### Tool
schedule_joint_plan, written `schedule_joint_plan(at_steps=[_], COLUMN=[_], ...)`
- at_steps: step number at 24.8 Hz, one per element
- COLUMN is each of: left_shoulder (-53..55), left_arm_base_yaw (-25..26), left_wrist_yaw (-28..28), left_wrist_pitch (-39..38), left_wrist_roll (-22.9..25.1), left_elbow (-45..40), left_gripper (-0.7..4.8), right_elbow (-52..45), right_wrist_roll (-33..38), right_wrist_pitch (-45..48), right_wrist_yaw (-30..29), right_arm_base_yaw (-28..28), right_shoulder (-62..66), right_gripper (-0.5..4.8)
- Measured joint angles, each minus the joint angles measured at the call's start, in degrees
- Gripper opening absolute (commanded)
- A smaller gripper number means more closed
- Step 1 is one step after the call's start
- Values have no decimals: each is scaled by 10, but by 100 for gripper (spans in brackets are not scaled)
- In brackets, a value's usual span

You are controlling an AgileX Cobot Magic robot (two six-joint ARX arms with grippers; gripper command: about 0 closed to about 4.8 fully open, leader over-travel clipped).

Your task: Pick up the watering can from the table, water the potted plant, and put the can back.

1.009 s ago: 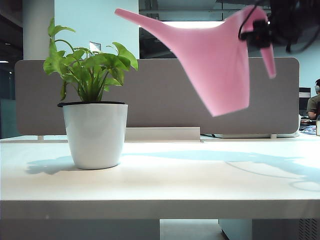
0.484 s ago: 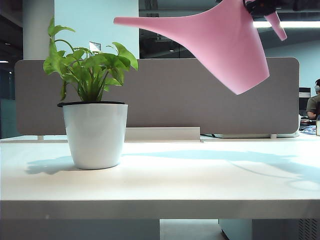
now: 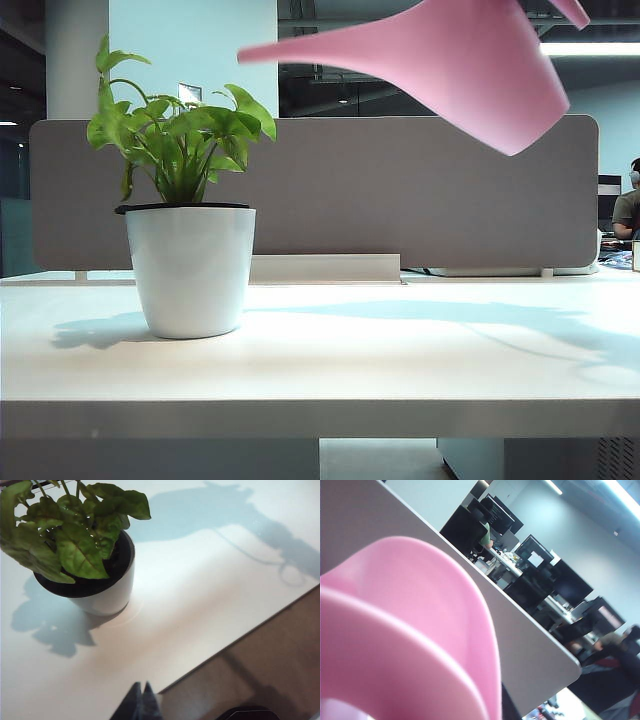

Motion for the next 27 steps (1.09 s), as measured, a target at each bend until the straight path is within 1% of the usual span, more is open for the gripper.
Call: schedule_joint_plan(at_steps=[5, 8, 13, 21, 27], left_shoulder=[0, 0, 0, 0, 0], left_arm_base_yaw=[0, 0, 0, 0, 0], left_wrist_yaw=[0, 0, 0, 0, 0], left_wrist_pitch=[0, 0, 0, 0, 0], left_wrist_roll=[0, 0, 0, 0, 0], left_elbow=[0, 0, 0, 0, 0], left_gripper=[-5, -5, -5, -5, -5], right_elbow=[14, 22, 30, 30, 46], right_wrist_roll=[-42, -49, -51, -85, -97], right_wrist_pitch=[-14, -16, -14, -13, -15], right_wrist_yaw=[4, 15, 16, 23, 26], right_arm_base_yaw=[13, 20, 22, 23, 43], right_shoulder=[-1, -1, -1, -1, -1], right_gripper=[-5, -5, -5, -5, -5])
